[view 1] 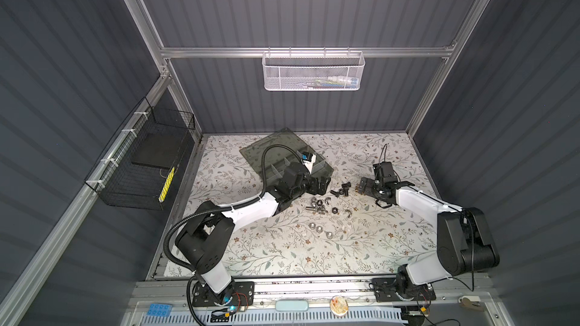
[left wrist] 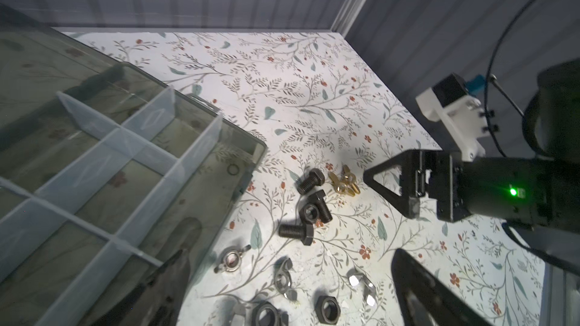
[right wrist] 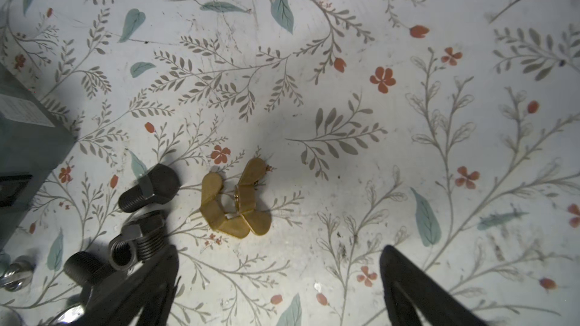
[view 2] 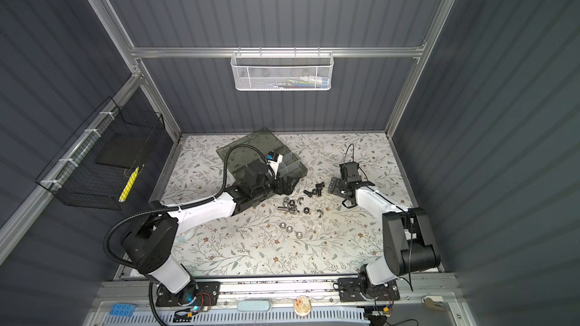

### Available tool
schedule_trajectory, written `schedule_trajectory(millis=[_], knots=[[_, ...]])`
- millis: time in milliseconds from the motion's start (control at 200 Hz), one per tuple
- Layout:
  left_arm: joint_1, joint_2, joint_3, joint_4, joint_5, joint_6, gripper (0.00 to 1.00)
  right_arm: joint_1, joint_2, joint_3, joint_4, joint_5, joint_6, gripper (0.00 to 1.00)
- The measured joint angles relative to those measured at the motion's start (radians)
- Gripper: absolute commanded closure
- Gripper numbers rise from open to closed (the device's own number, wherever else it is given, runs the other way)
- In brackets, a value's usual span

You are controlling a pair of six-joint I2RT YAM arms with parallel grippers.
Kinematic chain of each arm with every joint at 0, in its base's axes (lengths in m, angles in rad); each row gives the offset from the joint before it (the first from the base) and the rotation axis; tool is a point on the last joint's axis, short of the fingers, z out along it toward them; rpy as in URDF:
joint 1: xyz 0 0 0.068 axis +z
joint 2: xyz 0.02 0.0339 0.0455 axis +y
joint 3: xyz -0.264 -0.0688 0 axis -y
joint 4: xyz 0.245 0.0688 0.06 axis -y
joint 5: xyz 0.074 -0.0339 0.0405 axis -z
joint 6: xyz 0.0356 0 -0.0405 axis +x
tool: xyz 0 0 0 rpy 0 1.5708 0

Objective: Sort the screws and nuts into containers
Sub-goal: Pick up the nut from the middle-right of the table.

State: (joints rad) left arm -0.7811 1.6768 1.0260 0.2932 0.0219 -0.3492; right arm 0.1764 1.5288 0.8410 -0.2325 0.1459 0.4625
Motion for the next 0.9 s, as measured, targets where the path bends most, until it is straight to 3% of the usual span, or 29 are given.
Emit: schedule_trajectory(millis=[110, 490, 901], knots=[[-0.015, 0.01, 0.0, 0.004, -0.005, 0.03, 0.0, 0.0, 0.03, 0.023, -0.016, -0.016, -0.008, 0.11], [-0.018, 0.01, -0.051, 0.063, -0.025, 0.1, 0.0, -0.033, 0.109, 0.081, -0.034, -0.079, -0.016, 0.5], [-0.025, 0.01, -0.068, 0.066, -0.042, 0.122, 0.0, -0.063, 0.201, 0.151, -0.038, -0.181, -0.031, 0.59]])
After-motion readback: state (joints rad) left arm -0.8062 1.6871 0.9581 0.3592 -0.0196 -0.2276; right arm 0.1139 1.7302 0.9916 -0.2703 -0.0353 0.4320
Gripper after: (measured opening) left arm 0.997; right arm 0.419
